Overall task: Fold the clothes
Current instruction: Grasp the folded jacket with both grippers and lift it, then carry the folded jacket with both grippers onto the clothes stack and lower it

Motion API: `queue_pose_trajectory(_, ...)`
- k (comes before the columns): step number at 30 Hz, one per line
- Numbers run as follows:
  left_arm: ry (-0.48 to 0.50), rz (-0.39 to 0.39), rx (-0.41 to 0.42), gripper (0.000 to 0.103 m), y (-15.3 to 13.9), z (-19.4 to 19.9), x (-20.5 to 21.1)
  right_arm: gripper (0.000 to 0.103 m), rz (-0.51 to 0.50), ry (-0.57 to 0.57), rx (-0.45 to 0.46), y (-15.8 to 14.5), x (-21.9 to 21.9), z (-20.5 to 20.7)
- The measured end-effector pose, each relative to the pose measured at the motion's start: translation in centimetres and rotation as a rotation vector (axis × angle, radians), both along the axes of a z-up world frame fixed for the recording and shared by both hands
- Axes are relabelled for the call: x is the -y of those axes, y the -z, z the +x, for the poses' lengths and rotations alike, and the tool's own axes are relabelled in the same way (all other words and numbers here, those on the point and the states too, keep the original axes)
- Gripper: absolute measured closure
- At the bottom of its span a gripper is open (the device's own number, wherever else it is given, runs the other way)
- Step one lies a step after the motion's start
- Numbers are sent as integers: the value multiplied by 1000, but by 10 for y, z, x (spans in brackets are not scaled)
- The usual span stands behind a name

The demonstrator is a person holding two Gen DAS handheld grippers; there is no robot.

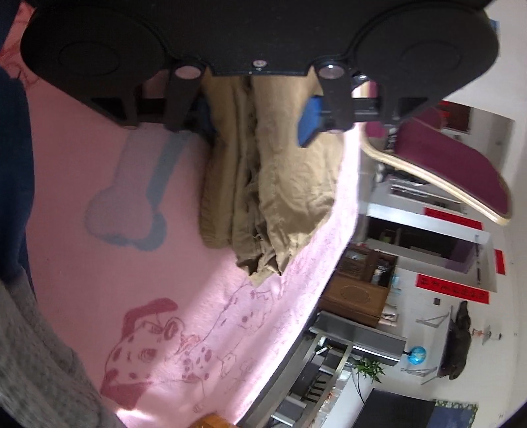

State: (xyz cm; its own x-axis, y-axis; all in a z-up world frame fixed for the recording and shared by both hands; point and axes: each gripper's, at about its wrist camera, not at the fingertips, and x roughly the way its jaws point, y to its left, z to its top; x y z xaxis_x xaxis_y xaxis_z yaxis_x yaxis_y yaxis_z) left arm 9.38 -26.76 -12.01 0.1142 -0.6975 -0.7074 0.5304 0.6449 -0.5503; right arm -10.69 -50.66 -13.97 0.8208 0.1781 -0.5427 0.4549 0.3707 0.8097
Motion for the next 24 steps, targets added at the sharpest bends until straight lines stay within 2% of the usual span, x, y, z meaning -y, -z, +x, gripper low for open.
queue_pose_trajectory(1,8,14,27,49,-2,-4,3,78,-39,-5,-21,-3,-4,3)
queue_pose_trajectory(2,17,27,56,54,-5,-9,5,82,-78,-10,-41,-6,-8,6)
queue_pose_trajectory(4,31,59,130,62,-12,-18,12,86,-158,-20,-83,-13,-15,11)
queue_pose_trajectory(6,41,81,193,69,-20,-27,15,89,-279,-45,-115,-26,-30,18)
queue_pose_trajectory(8,36,80,217,78,-28,-33,10,91,-311,-43,-106,-38,-37,19)
queue_pose_trajectory(11,41,60,217,79,-44,-46,0,91,-316,-52,-35,-61,-42,6)
queue_pose_trajectory(13,51,44,221,79,-56,-60,-6,91,-353,-58,-17,-79,-50,-7)
queue_pose_trajectory(17,83,2,264,79,-88,-95,-11,91,-326,-25,2,-107,-53,-45)
queue_pose_trajectory(21,150,-64,325,79,-123,-137,4,91,-356,25,38,-143,-49,-98)
queue_pose_trajectory(24,210,-123,365,79,-150,-169,33,91,-400,84,70,-168,-38,-142)
